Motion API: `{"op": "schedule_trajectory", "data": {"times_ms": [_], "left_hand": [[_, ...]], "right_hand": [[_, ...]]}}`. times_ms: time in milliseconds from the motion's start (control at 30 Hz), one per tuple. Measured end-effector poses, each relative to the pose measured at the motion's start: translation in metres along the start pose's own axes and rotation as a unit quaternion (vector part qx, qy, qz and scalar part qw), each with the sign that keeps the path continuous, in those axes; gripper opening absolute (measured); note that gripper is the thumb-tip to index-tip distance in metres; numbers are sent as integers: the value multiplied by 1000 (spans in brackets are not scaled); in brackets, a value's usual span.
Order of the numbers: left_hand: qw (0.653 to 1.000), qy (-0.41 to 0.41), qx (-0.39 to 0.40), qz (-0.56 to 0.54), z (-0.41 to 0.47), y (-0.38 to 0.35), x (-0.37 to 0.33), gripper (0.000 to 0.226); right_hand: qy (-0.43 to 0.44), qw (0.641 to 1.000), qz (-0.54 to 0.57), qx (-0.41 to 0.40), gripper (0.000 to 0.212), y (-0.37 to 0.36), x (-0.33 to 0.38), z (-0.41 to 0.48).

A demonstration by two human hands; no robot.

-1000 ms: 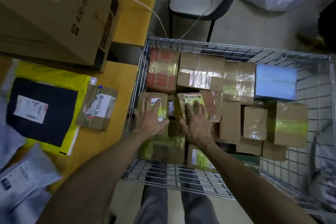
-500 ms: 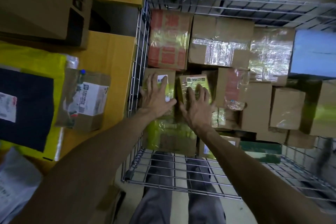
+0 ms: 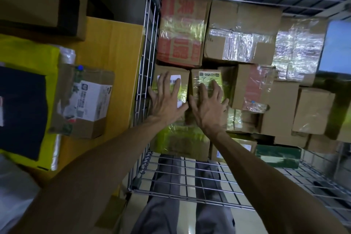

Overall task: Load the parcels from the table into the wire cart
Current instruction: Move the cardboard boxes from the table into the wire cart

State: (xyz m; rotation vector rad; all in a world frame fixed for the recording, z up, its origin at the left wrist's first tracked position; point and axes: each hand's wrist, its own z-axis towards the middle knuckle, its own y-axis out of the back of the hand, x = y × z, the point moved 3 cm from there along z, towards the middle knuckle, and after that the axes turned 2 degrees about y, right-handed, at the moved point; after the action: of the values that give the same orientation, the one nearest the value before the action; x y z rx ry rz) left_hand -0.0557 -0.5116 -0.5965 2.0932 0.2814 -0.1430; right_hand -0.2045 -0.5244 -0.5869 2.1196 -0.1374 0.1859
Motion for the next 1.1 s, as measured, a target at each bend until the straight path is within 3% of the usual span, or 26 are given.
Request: {"op": "schedule_trajectory", "data": {"times_ms": [300,700,933,1100], "left_hand": [[995,56,19,-81,0,-10,-1,61],[998,-42,36,-3,-24,-6,7,64],[999,-33,5,4,-17,-29,12,60],[999,-29,-22,19,-7,-37,16,57]], "right_hand": [[29,999,40,-2,63,-3,-2,-14],[94,995,25,7,75,-22,-15,-22],[102,992,68,-25,81,-33,-10,-25],[138,986,74,-51,71,-42,-15,-19]]}}
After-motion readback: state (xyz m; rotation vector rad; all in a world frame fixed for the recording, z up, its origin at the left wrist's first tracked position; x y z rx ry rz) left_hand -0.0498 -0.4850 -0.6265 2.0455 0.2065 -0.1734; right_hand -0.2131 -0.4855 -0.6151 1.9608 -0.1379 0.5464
